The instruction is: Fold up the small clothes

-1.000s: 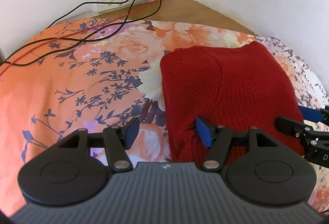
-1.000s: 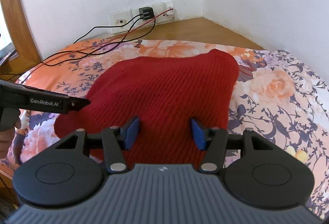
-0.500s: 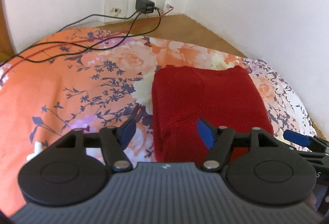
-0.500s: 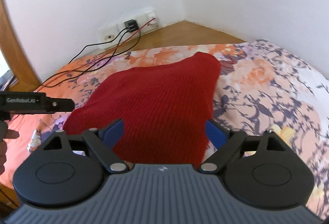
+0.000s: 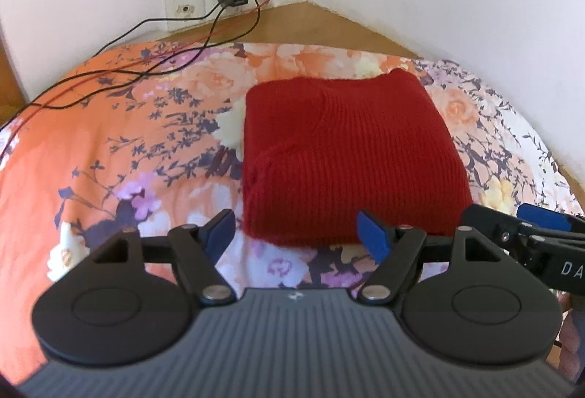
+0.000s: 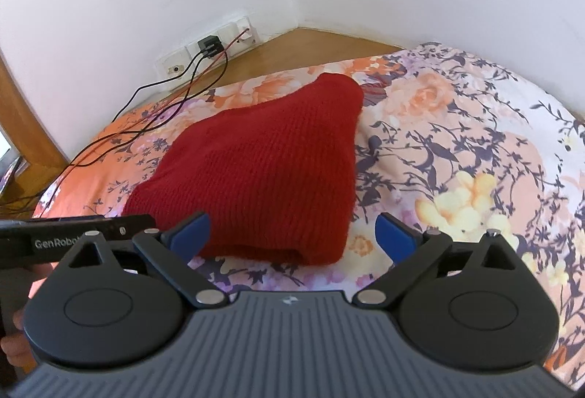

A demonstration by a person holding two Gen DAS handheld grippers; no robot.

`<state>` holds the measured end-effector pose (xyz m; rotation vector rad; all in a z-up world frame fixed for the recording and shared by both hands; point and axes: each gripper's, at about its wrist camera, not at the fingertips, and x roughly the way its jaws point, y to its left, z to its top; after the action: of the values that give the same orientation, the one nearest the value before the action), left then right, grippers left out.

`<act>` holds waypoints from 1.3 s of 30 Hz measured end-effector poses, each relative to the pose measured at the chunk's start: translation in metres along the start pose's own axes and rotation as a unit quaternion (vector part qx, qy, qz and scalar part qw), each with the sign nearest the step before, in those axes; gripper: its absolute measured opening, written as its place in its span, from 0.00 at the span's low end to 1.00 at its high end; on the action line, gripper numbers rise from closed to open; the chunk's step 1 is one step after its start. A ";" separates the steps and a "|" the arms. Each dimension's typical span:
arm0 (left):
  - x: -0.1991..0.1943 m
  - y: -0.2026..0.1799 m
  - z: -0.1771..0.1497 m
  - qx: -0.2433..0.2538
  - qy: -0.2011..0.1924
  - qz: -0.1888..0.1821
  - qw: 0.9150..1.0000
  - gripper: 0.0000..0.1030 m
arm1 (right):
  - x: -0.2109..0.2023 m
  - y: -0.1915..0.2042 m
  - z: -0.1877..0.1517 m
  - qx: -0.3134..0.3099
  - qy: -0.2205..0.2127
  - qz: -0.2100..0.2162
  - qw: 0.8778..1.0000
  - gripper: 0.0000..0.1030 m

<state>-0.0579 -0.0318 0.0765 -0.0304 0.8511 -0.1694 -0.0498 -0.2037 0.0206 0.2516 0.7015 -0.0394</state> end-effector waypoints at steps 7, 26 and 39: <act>0.004 -0.008 -0.004 0.006 0.011 0.012 1.000 0.73 | 0.004 0.000 -0.004 0.007 0.009 0.000 1.000 0.98; 0.012 -0.008 -0.007 -0.002 0.031 0.027 0.999 0.73 | 0.014 0.004 -0.006 -0.001 0.028 0.000 1.000 0.99; 0.012 -0.008 -0.007 -0.002 0.029 0.027 0.999 0.73 | 0.016 0.005 -0.006 -0.003 0.031 0.000 1.000 0.99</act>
<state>-0.0560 -0.0416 0.0638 -0.0072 0.9087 -0.1184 -0.0406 -0.1971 0.0069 0.2477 0.7637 -0.0287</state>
